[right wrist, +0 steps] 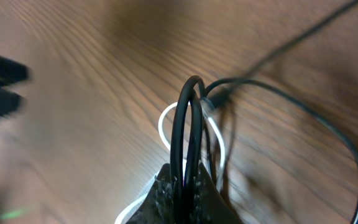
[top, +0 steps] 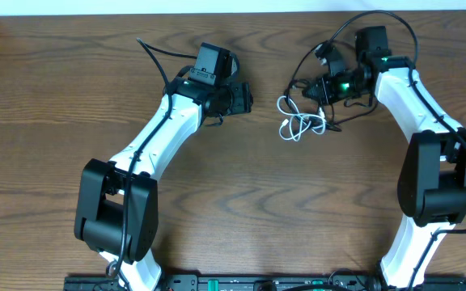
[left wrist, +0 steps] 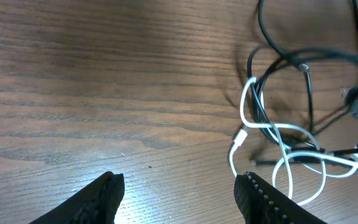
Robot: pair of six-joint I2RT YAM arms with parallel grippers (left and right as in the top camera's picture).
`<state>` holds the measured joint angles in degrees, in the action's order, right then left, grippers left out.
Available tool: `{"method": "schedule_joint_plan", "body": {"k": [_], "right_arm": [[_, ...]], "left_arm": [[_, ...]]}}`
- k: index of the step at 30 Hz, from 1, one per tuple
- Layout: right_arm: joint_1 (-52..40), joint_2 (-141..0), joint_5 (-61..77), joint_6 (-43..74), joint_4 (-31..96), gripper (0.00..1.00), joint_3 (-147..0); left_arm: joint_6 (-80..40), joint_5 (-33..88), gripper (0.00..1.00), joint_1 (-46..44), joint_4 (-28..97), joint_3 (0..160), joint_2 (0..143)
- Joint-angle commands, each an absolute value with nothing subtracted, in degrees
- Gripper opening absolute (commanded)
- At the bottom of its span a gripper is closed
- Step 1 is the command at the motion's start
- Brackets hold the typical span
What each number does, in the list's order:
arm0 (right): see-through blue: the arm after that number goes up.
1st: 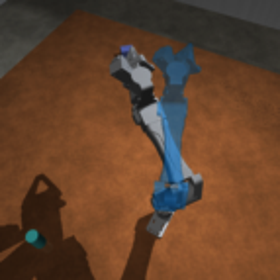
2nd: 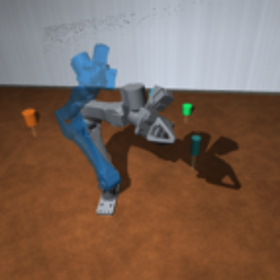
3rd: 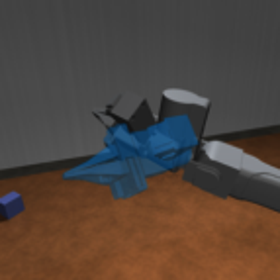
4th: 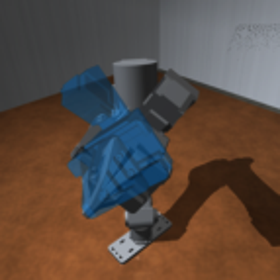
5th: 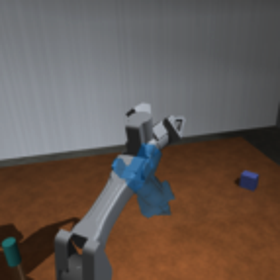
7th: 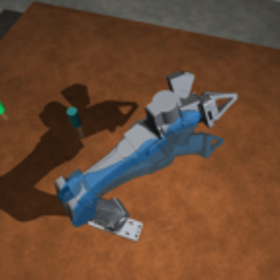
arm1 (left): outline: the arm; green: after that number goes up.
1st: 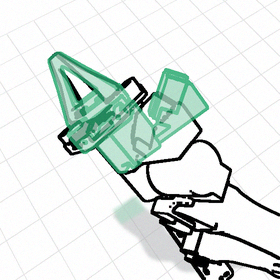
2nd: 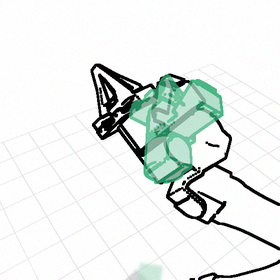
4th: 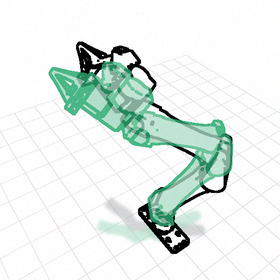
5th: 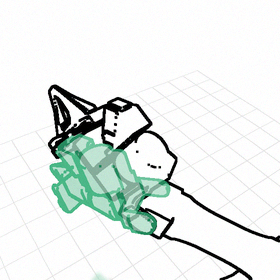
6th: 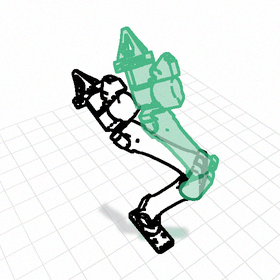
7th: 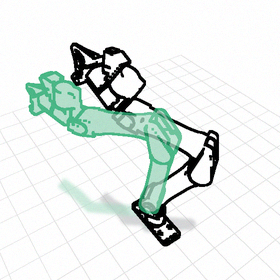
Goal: Untangle cables
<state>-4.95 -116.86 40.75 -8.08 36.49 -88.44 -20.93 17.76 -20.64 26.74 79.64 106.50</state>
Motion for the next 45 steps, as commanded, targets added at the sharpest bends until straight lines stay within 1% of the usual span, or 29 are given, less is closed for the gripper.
{"method": "schedule_joint_plan", "body": {"k": [1, 3, 7, 14, 17, 23, 25, 28, 31, 39, 40, 42, 45], "right_arm": [[-4.73, -110.76, 50.13, 1.76, 33.69, 0.01, -89.21], [-4.08, -108.97, 53.52, 5.1, 31.42, 0.01, -89.21], [-2.85, -107.33, 53.54, 10.35, 29.5, 0.01, -89.21], [-2.13, -107.61, 55.31, 8.4, 32.25, 0.01, -89.19], [-2.13, -107.61, 57.67, 7.14, 32.77, 0.01, -89.19], [-2.2, -107.61, 57.65, 7.16, 33.47, 0.01, -89.19], [-2.31, -107.61, 57.65, 7.16, 33.71, 0.01, -89.19], [-2.35, -107.61, 57.63, 6.94, 34.35, 0.01, -89.19], [-2.35, -107.61, 57.63, 6.94, 34.33, 0.01, -89.19], [-2.35, -107.61, 57.6, 6.57, 34.63, 0.01, -89.19], [-2.35, -107.61, 57.56, 6.5, 34.7, 0.01, -89.19], [-2.33, -107.61, 57.58, 6.11, 34.79, 0.01, -89.19], [-2.35, -107.61, 57.58, 6.07, 35.2, 0.01, -89.19]], "left_arm": [[-20.34, 20.34, 0.62, -20.29, 26.83, 80.07, 107.04], [-19.77, 23.4, 0.62, -20.03, 26.61, 80.07, 107.04], [-16.16, 31.81, 0.62, -19.27, 25.1, 80.07, 107.04], [-14.61, 43.94, 0.61, -17.78, 19.88, 80.07, 107.07], [-14.68, 44.58, 0.62, -17.8, 17.67, 80.07, 107.04], [-16.67, 44.07, 0.61, -17.82, 14.81, 80.07, 107.07], [-17.15, 42.22, 0.61, -17.93, 13.93, 80.07, 107.07], [-22.79, 34.61, 0.61, -18.68, 11.42, 80.07, 107.07], [-24.99, 30.24, 0.61, -20.12, 8.88, 80.07, 107.07], [-26.3, 12.05, 0.61, -26.76, 5.89, 80.07, 107.22], [-26.28, 11.07, 0.57, -27.42, 5.74, 80.07, 107.37], [-26.28, 9.87, 0.56, -28.27, 5.63, 80.07, 107.7], [-26.3, 7.07, 0.49, -28.75, 5.48, 80.07, 108.9]]}}
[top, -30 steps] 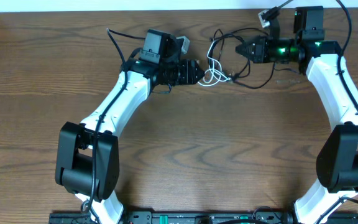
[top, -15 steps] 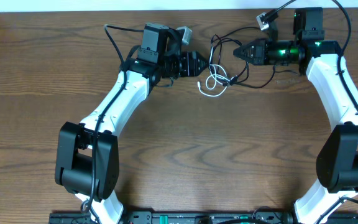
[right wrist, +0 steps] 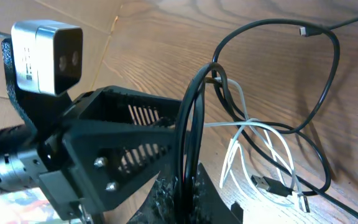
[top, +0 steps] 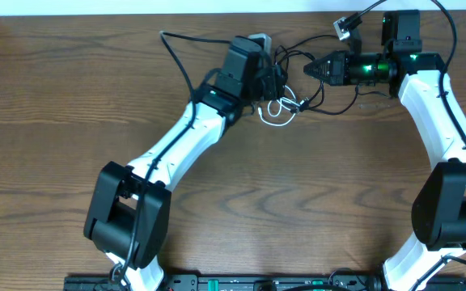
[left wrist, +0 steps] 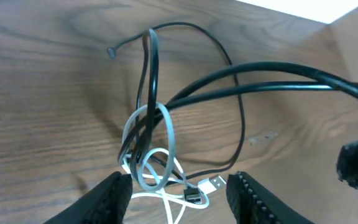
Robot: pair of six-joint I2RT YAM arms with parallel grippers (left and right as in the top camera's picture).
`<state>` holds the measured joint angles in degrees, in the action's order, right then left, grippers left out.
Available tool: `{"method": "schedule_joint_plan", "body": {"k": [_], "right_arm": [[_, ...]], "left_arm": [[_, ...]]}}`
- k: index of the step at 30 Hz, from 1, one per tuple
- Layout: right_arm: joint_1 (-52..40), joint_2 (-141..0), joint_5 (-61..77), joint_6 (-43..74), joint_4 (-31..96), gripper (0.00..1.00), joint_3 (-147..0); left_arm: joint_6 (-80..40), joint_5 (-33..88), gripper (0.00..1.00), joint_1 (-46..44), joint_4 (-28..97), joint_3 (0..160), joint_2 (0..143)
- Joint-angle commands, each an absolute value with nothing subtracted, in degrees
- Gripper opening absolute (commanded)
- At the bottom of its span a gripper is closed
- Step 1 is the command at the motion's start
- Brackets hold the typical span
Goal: Untangle cables
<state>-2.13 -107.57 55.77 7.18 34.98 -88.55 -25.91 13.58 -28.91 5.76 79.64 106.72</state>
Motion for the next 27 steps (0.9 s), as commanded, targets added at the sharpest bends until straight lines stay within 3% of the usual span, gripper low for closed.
{"method": "schedule_joint_plan", "body": {"k": [1, 7, 9, 11, 13, 27], "right_arm": [[-2.35, -107.61, 57.58, 5.58, 35.46, 0.01, -89.19], [-2.35, -107.61, 57.54, 4.54, 36.07, 0.01, -89.19], [-2.33, -107.61, 57.52, 4.19, 36.47, 0.01, -89.19], [-2.33, -107.61, 57.01, 4.16, 36.88, 0.01, -89.19], [-2.33, -107.63, 55.83, 4.19, 36.93, 0.01, -89.19], [-2.33, -109.8, 31.09, 12.86, 41.1, 0.01, -89.12]], "left_arm": [[-26.74, 6.07, 0.48, -28.75, 5.19, 80.07, 109.49], [-28.21, 4.69, 0.47, -28.6, 0.78, 80.07, 113.23], [-28.18, 4.86, 0.42, -28.64, 0.16, 80.07, 113.62], [-28.18, 4.86, 0.2, -28.64, 0.08, 80.09, 113.65], [-28.12, 4.86, 0.08, -28.51, 0.08, 80.09, 113.47], [-23.97, 4.86, 0.08, -27.55, 12.19, 80.09, 99.31]]}}
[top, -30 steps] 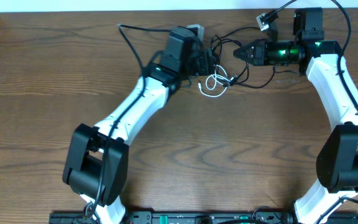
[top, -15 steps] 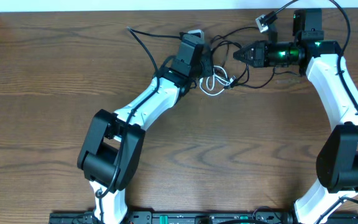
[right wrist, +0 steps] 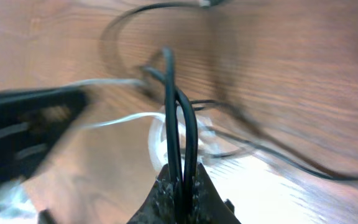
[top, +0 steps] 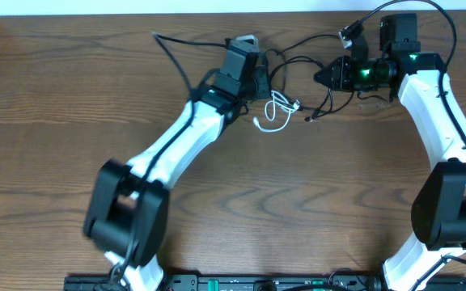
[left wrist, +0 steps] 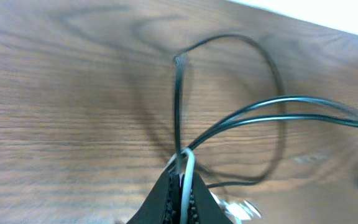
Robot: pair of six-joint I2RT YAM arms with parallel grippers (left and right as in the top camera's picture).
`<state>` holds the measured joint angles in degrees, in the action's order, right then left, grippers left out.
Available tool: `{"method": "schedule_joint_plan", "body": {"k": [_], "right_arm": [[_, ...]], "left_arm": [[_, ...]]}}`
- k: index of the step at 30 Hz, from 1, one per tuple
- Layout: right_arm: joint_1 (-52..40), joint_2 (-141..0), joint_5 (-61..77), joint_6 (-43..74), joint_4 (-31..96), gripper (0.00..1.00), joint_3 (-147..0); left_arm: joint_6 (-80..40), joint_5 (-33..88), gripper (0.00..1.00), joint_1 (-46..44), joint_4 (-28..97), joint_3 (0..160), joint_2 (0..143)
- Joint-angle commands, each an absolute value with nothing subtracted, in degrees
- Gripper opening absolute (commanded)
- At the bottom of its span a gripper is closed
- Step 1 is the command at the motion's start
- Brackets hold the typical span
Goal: Untangle cables
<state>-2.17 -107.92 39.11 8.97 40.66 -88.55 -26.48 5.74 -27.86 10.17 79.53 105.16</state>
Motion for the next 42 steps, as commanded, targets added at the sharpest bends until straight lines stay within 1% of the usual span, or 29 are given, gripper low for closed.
{"method": "schedule_joint_plan", "body": {"k": [1, 8, 20, 28, 35, 42], "right_arm": [[-2.33, -110.48, 29.95, 13.15, 41.1, 0.01, -89.12], [-2.33, -115.77, 28.42, 14.83, 41.36, 0.01, -89.12], [-2.31, -126.63, 28.56, 15.88, 41.63, 0.01, -89.12], [-2.28, -127.57, 24.51, 16.34, 42.04, 0.01, -89.12], [-2.13, -127.57, 23.88, 16.32, 43.03, 0.01, -89.12], [-1.67, -127.61, 23.4, 16.58, 43.2, 0.01, -89.12]], "left_arm": [[-23.55, 4.89, 0.07, -27.51, 13.41, 80.09, 97.93], [-22.94, 4.89, 0.07, -26.17, 15.99, 80.09, 91.64], [-23.07, 4.89, 0.07, -20.8, 7.18, 80.09, 82.32], [-23.27, 4.89, 0.08, -18.52, 3.18, 80.12, 78.59], [-28.16, 5.06, 0.07, -14.94, 1.76, 80.12, 77.19], [-32.34, 12.19, 0.08, -7.7, 2.04, 80.42, 77.14]]}}
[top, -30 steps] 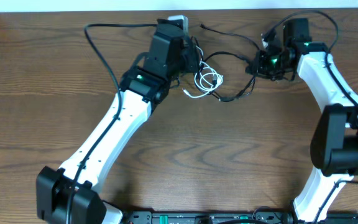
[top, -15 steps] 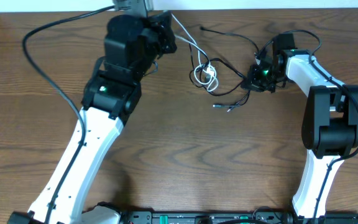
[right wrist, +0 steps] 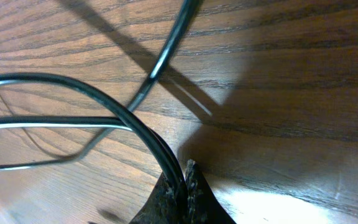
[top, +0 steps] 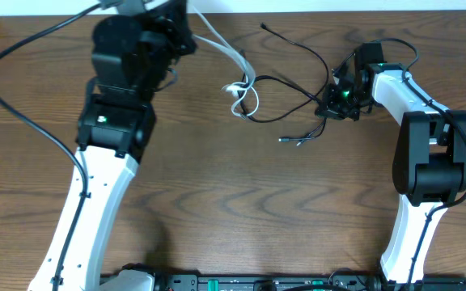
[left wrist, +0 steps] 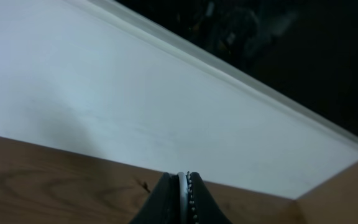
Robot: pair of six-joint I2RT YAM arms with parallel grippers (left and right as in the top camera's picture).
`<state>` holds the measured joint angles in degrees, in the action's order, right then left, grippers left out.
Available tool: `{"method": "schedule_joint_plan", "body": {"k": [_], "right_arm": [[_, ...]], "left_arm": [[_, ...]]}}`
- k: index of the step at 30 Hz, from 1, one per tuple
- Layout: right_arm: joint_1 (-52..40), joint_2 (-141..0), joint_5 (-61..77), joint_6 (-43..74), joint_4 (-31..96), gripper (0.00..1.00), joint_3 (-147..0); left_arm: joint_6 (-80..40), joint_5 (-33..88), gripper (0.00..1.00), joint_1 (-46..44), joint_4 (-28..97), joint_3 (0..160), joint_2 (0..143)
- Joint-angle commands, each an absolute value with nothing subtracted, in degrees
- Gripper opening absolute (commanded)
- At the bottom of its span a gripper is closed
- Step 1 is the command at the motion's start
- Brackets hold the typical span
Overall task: Untangle cables
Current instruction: 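Pull the white cable to the upper left with the left gripper, then move both grippers back toward the cable pile at center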
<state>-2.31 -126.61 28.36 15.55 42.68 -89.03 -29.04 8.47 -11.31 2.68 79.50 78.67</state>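
My left gripper (top: 184, 16) is raised high over the table's back left, shut on the white cable (left wrist: 181, 182). From it the white cable (top: 225, 47) slants down to its loops (top: 244, 95) on the wood, where a black strand still crosses them. My right gripper (top: 335, 97) sits low at the table on the right, shut on the black cable (right wrist: 107, 119). The black cable (top: 296, 84) sprawls between the white loops and this gripper. Its plug ends (top: 291, 140) lie loose in front.
The wooden table (top: 233, 210) ends at a white wall (left wrist: 135, 99) close behind the left gripper. A cardboard box edge shows at the far left. The left arm's own black lead (top: 23, 121) arcs over the left side.
The left gripper was low at the tangle, shut on the white cable; now it is high up and further left, the white cable stretched up from the table. The right gripper is lower and nearer.
At first the right gripper held the black cable by the tangle while the left stood open nearby. Then both were at the back of the table, left jaws open around the tangle. Then the left was shut on the white cable, which now hangs drawn away from the black one.
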Motion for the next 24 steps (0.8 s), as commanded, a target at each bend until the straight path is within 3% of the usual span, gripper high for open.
{"method": "schedule_joint_plan", "body": {"k": [1, 6, 16, 20, 24], "right_arm": [[-1.54, -127.61, 22.98, 16.8, 43.33, 0.01, -89.12], [-1.32, -127.63, 22.63, 16.71, 43.88, 0.01, -89.12], [-0.34, -127.63, 22.48, 16.67, 44.71, 0.02, -89.12], [-0.19, -127.11, 22.85, 15.75, 45.52, 0.47, -89.27], [-0.21, -123.68, 23.51, 13.52, 46.28, 0.61, -89.6]], "left_arm": [[-33.23, 13.47, 0.07, -6.04, 2.04, 80.49, 77.14], [-34.39, 19.22, 0.07, 0.69, 2.9, 80.49, 77.14], [-31.33, 18.68, 0.07, 6.76, 9.06, 80.49, 77.17], [-28.1, 18.85, 0.07, 6.68, 14.22, 80.49, 77.17], [-24.36, 18.87, 0.07, 6.66, 19.77, 80.49, 77.17]]}}
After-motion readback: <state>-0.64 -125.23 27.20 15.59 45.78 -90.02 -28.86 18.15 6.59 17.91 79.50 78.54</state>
